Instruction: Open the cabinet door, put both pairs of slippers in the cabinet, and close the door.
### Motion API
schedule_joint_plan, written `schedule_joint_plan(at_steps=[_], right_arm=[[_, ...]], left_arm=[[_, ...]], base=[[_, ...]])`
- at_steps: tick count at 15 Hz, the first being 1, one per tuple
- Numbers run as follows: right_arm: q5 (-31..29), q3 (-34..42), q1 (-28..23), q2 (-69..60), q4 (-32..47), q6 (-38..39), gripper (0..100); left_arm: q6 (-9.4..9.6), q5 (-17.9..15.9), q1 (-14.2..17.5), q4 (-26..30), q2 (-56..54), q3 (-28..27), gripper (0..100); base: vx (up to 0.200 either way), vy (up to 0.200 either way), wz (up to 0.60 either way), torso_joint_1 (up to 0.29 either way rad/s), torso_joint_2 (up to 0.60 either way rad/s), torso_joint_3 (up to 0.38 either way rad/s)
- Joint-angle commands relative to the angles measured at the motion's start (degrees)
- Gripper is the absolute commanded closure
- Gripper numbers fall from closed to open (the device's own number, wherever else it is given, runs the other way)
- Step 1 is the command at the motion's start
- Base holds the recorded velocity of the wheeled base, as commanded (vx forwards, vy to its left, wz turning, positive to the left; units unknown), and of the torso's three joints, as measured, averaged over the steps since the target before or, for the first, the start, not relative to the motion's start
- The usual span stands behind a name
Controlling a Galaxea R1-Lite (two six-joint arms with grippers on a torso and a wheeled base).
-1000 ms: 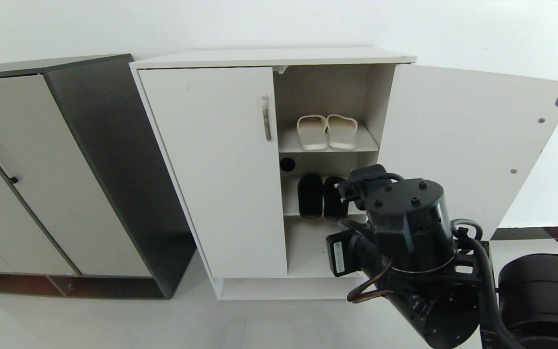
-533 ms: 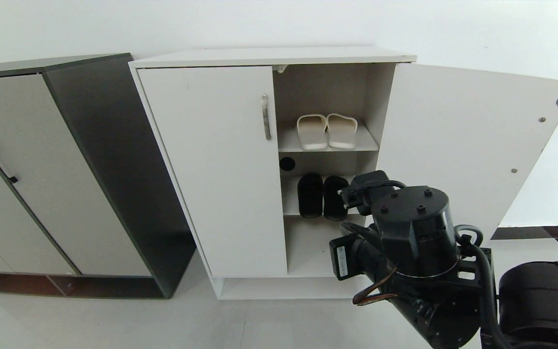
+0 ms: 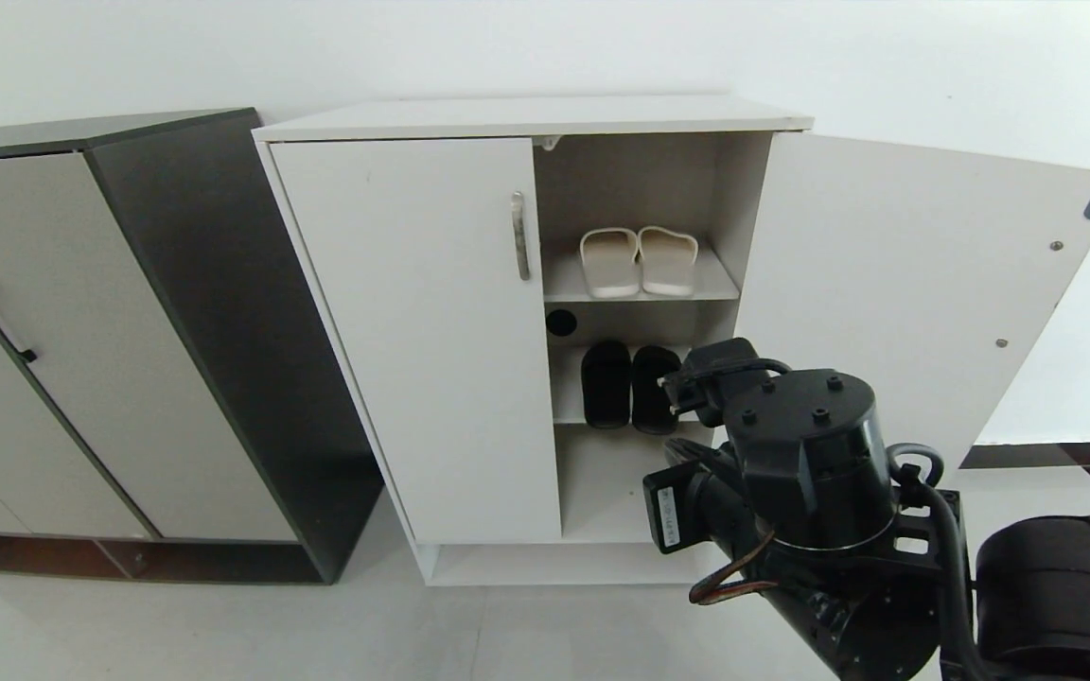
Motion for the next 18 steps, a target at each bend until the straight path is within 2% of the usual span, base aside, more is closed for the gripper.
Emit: schedule_joint_plan(at_steps=[1, 9, 18], right_arm=[[0.0, 0.0, 0.0, 0.2, 0.1, 0.0, 100], [0.0, 0.1, -0.1, 0.2, 0.1, -0.1, 100], [0.7, 0.6, -0.3, -0.3, -0.4, -0.1, 100]], left_arm=[[0.01, 0.0, 0.0, 0.0, 0.0, 0.0, 100], [0.01, -0.1, 0.0, 0.0, 0.1, 0.0, 100], [0.01, -0.1, 0.0, 0.0, 0.1, 0.0, 100]], base=[[0.000, 0.000, 0.00, 0.017, -0.12, -0.334], [0.000, 0.000, 0.00, 0.093, -0.48, -0.352], [0.000, 0.000, 0.00, 0.163, -0.48, -0.320]])
